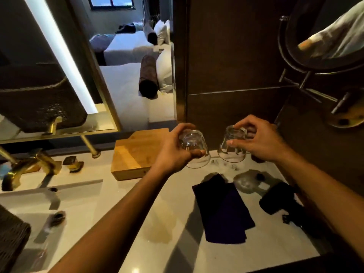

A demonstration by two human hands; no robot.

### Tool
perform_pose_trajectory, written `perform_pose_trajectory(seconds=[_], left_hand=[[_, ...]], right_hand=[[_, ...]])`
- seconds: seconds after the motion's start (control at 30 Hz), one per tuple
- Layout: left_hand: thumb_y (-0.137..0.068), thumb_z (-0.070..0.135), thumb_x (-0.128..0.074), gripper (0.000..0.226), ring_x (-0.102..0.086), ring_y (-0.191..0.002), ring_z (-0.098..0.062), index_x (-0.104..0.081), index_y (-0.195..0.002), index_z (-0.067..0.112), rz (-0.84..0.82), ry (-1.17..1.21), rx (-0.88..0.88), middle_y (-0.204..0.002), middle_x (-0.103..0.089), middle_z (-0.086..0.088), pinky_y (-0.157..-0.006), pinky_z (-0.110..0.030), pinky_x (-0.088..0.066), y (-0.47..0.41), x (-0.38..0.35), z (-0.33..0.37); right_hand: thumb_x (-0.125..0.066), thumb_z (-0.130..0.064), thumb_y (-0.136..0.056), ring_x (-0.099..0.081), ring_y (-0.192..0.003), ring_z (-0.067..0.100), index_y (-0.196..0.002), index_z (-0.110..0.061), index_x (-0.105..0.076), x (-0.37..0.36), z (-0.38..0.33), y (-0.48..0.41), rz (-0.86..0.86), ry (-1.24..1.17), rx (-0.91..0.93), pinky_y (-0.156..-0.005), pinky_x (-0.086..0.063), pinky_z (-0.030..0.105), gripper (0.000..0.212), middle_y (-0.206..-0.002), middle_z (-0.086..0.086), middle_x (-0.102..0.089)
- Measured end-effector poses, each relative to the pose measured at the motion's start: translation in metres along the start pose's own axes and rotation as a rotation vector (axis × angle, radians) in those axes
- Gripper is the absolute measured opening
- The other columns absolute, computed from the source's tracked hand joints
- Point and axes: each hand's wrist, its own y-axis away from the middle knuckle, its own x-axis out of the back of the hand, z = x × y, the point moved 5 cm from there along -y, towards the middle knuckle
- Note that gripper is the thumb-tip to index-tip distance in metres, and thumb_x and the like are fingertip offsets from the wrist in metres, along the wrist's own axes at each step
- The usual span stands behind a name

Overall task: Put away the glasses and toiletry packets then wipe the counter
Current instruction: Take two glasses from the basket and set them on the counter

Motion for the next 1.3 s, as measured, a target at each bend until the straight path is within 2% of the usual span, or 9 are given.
perform_pose_trajectory(seconds=[0.07, 0.13, 0.33, 0.47, 0.6, 0.73, 0.93, 1.1, 1.3], left_hand=[[-0.065, 0.013, -0.092, 0.097, -0.059, -0.119, -0.011, -0.043, -0.147, 0.029, -0.033, -0.022, 0.028, -0.124, -0.055, 0.018, -0.099, -0.032, -0.056, -0.015, -0.022, -0.01], [-0.065, 0.014, -0.093, 0.103, -0.058, -0.126, -0.016, -0.038, -0.153, 0.024, -0.054, -0.04, 0.077, -0.135, -0.056, 0.008, -0.105, -0.038, -0.054, -0.027, -0.04, -0.022], [-0.061, 0.029, -0.096, 0.088, -0.06, -0.121, -0.021, -0.051, -0.137, 0.027, -0.024, -0.171, 0.133, -0.134, -0.058, -0.001, -0.101, -0.045, -0.056, -0.058, -0.076, -0.052], [-0.061, 0.03, -0.095, 0.082, -0.063, -0.114, -0.022, -0.052, -0.13, 0.026, -0.022, -0.27, 0.111, -0.126, -0.063, -0.001, -0.096, -0.046, -0.057, -0.071, -0.1, -0.067], [-0.063, 0.023, -0.094, 0.076, -0.065, -0.112, -0.02, -0.056, -0.129, 0.022, -0.003, -0.269, 0.139, -0.122, -0.067, 0.0, -0.097, -0.044, -0.058, -0.083, -0.123, -0.088], [-0.066, 0.023, -0.093, 0.072, -0.064, -0.116, -0.019, -0.056, -0.129, 0.023, -0.01, -0.334, 0.168, -0.125, -0.067, 0.002, -0.098, -0.036, -0.057, -0.096, -0.148, -0.108], [-0.073, 0.026, -0.09, 0.076, -0.062, -0.121, -0.023, -0.053, -0.139, 0.02, -0.061, -0.436, 0.218, -0.135, -0.065, -0.002, -0.105, -0.036, -0.052, -0.109, -0.181, -0.133], [-0.079, 0.029, -0.085, 0.07, -0.061, -0.122, -0.023, -0.052, -0.139, 0.017, -0.057, -0.444, 0.275, -0.135, -0.065, -0.004, -0.102, -0.027, -0.047, -0.119, -0.196, -0.152], [-0.08, 0.031, -0.083, 0.067, -0.06, -0.125, -0.021, -0.053, -0.14, 0.022, 0.024, -0.389, 0.306, -0.139, -0.062, 0.001, -0.102, -0.026, -0.044, -0.114, -0.2, -0.171]], right_hand=[[-0.086, -0.049, -0.055, -0.066, -0.11, 0.013, -0.102, -0.035, -0.061, 0.006, 0.023, -0.006, 0.004, -0.037, -0.024, -0.093, -0.058, 0.044, 0.055, -0.113, -0.007, -0.069], [-0.089, -0.04, -0.059, -0.064, -0.114, 0.015, -0.106, -0.033, -0.061, 0.009, 0.046, -0.011, 0.009, -0.076, -0.048, -0.096, -0.056, 0.043, 0.056, -0.118, -0.005, -0.067], [-0.086, -0.022, -0.072, -0.059, -0.114, 0.01, -0.144, -0.018, -0.048, 0.004, 0.115, -0.03, -0.032, -0.165, -0.16, -0.085, -0.049, 0.017, 0.082, -0.128, -0.007, -0.059], [-0.088, -0.02, -0.07, -0.063, -0.114, 0.016, -0.136, -0.02, -0.056, 0.0, 0.157, -0.038, 0.002, -0.135, -0.192, -0.1, -0.053, 0.039, 0.073, -0.125, -0.002, -0.065], [-0.09, -0.022, -0.066, -0.065, -0.111, 0.021, -0.124, -0.024, -0.059, -0.007, 0.192, -0.044, 0.01, -0.113, -0.226, -0.096, -0.055, 0.048, 0.066, -0.118, 0.001, -0.068], [-0.092, -0.022, -0.061, -0.064, -0.111, 0.024, -0.121, -0.026, -0.06, -0.019, 0.222, -0.052, 0.0, -0.074, -0.275, -0.095, -0.054, 0.049, 0.069, -0.117, 0.002, -0.067], [-0.09, -0.017, -0.064, -0.063, -0.109, 0.025, -0.121, -0.02, -0.059, -0.044, 0.25, -0.067, -0.034, -0.001, -0.317, -0.095, -0.054, 0.045, 0.066, -0.114, 0.003, -0.067], [-0.088, -0.019, -0.066, -0.059, -0.11, 0.027, -0.122, -0.022, -0.057, -0.061, 0.263, -0.079, -0.032, 0.035, -0.37, -0.093, -0.053, 0.039, 0.064, -0.116, 0.006, -0.065], [-0.091, -0.02, -0.063, -0.059, -0.111, 0.027, -0.117, -0.02, -0.06, -0.072, 0.277, -0.083, -0.001, 0.024, -0.404, -0.093, -0.052, 0.035, 0.063, -0.115, 0.005, -0.066]])
